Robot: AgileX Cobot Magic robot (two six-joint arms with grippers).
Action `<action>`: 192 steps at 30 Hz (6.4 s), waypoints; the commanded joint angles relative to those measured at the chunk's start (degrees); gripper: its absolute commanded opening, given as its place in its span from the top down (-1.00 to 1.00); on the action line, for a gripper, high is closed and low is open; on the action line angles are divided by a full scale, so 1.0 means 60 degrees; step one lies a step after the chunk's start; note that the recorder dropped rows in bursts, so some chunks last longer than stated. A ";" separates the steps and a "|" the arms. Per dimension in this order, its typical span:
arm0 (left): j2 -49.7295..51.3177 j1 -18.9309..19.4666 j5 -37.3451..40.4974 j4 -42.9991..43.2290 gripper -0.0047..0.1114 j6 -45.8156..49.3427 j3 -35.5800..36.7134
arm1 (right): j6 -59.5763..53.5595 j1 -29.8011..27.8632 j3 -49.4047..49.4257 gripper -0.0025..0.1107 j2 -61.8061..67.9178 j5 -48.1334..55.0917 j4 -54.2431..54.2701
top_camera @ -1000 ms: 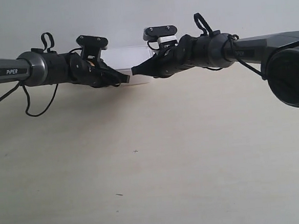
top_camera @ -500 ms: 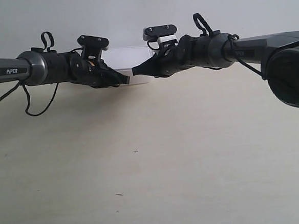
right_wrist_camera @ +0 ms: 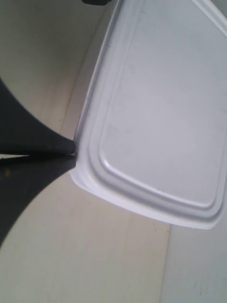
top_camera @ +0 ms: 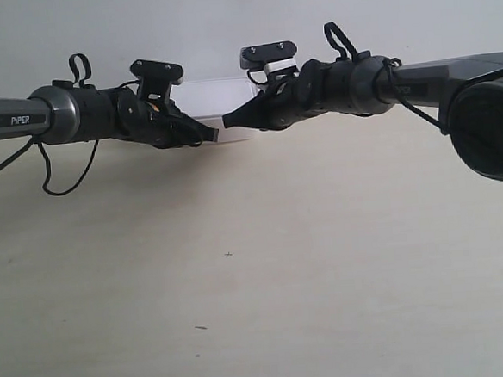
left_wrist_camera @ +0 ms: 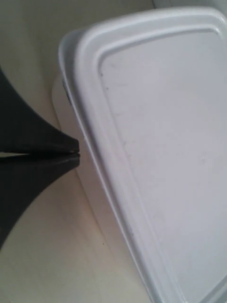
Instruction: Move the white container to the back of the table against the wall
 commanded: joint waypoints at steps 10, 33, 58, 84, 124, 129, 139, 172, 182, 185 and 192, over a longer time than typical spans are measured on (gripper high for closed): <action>-0.1273 0.0381 0.0223 -0.0004 0.92 0.0022 0.1195 | -0.0025 -0.0003 -0.0067 0.96 -0.0710 0.1404 -0.0075; -0.4444 0.1023 -0.2277 -0.0004 0.92 0.0036 0.5593 | -0.1110 -0.0003 -0.0045 0.96 -0.2424 0.5646 -0.0343; -0.6077 0.0794 -0.2286 -0.0004 0.92 -0.0208 0.6619 | -0.1379 -0.0144 0.5723 0.96 -0.6883 0.3226 -0.0461; -1.1722 0.0187 -0.3040 0.0333 0.92 -0.0668 1.1121 | -0.1404 -0.0124 1.1633 0.96 -1.5223 0.2825 0.1137; -2.0021 0.0025 0.0076 0.0453 0.92 -0.0508 1.4125 | -0.0012 -0.0124 1.3301 0.96 -1.9920 0.3675 0.0956; -2.0021 0.0025 0.0361 0.0453 0.92 -0.0508 1.4125 | -0.0032 -0.0124 1.3301 0.96 -1.9920 0.3677 0.0956; -2.0021 0.0025 0.0985 0.0453 0.92 -0.0508 1.4168 | -0.0032 -0.0124 1.3301 0.96 -1.9920 0.3695 0.0956; -2.0202 0.0025 -0.5500 0.0229 0.92 -0.1691 1.7492 | -0.0032 -0.0124 1.8353 0.96 -2.3521 -0.2469 -0.1467; -2.0572 0.0025 -0.5288 0.0194 0.92 -0.1691 1.7492 | -0.0032 -0.0124 1.8771 0.96 -2.3634 -0.2643 -0.1467; -2.0843 0.0025 -0.5288 0.0025 0.92 -0.1691 1.7492 | -0.0032 -0.0124 1.8771 0.96 -2.3634 -0.2792 -0.1702; -2.1355 0.0062 -0.5288 -0.0187 0.92 -0.1691 1.7492 | -0.0032 -0.0889 1.8771 0.96 -2.3634 -0.2806 -0.2042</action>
